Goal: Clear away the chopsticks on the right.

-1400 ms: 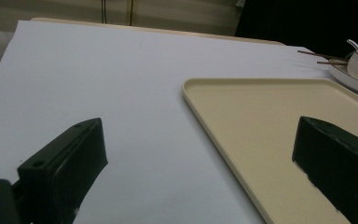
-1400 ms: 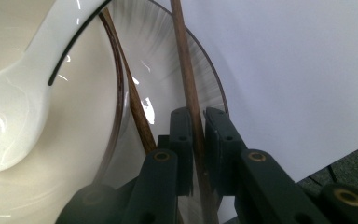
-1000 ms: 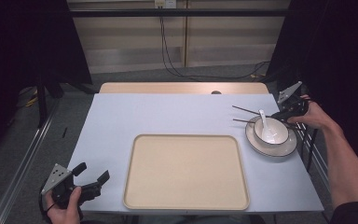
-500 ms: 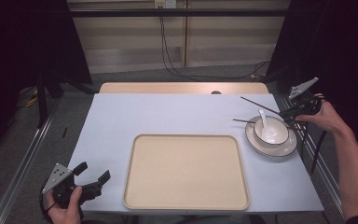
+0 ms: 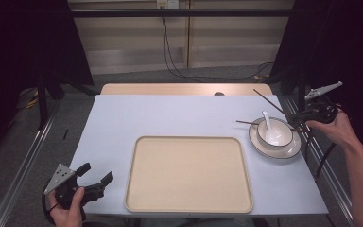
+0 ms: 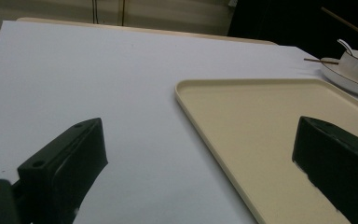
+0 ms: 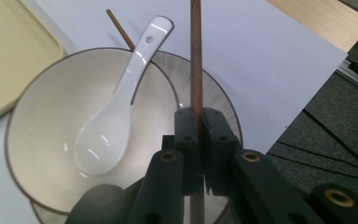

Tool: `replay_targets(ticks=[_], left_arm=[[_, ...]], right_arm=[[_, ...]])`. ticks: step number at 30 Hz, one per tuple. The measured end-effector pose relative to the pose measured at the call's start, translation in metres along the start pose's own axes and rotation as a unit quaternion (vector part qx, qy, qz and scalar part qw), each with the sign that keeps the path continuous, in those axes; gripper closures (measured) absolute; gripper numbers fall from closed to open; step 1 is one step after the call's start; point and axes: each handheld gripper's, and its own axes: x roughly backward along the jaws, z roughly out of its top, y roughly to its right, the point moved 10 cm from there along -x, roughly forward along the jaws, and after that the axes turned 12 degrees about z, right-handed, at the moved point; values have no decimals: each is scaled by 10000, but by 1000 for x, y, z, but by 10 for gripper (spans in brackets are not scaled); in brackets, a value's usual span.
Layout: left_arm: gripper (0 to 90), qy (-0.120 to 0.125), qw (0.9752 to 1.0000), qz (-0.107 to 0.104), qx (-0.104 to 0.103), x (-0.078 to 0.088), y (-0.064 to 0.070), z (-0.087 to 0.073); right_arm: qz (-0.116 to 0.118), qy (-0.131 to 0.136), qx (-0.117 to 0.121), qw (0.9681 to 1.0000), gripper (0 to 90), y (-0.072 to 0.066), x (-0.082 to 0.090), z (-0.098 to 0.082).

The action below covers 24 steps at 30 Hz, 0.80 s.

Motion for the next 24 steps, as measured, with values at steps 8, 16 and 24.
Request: replay_targets(ticks=[8, 16, 24], left_arm=[[28, -52, 9999, -100, -16, -4, 2, -1], [28, -43, 9999, -165, -12, -6, 4, 1], [28, -34, 9999, -97, -64, -5, 5, 1]], right_arm=[[16, 341, -255, 9991, 859, -26, 8, -8], [-76, 589, -568, 9966, 859, -61, 13, -17], [-119, 682, -767, 9946, 859, -99, 12, -22]])
